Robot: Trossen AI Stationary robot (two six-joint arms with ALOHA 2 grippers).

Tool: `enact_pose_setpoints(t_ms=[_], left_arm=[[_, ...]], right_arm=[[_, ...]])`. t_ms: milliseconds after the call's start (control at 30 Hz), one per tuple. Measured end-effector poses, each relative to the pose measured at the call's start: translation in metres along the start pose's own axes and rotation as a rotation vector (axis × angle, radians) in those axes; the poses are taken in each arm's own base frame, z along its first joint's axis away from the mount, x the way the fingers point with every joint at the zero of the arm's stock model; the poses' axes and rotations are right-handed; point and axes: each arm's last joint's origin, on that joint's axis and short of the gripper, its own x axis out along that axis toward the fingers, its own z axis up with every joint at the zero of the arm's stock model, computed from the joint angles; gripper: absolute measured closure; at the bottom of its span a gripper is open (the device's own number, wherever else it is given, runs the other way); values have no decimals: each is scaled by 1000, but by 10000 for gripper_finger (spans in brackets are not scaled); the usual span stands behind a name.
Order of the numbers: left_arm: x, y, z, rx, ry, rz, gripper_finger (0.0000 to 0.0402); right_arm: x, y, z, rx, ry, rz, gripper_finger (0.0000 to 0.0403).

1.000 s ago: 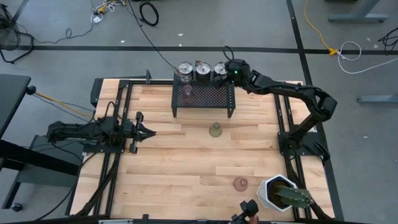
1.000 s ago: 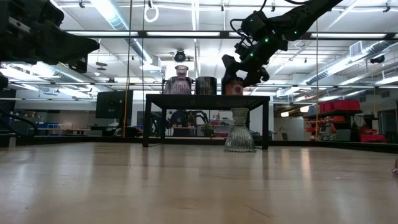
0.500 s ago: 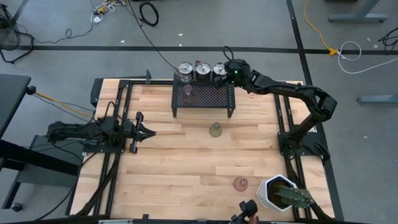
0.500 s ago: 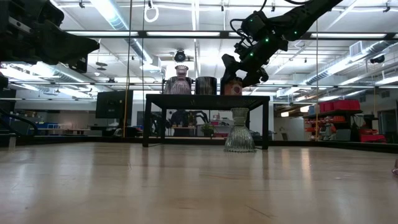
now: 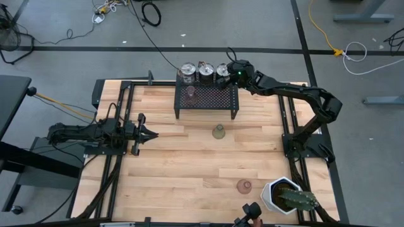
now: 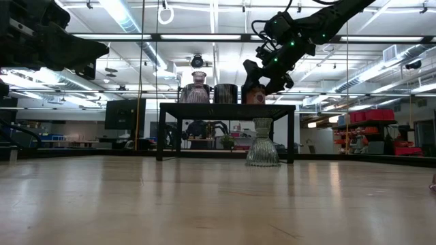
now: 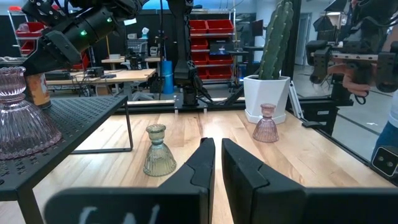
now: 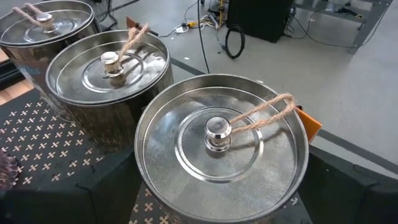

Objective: Pick & Place candle stick holders
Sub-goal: Put the silver scented candle on the shelf

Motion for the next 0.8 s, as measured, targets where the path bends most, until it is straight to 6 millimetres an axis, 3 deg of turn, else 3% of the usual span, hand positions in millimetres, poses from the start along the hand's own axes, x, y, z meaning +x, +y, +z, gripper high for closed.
enact_pose_setpoints(t_ms=[800], left_arm=[[0, 0, 0, 0, 0, 0, 367]], right_arm=[[0, 0, 0, 21, 5, 0, 32]])
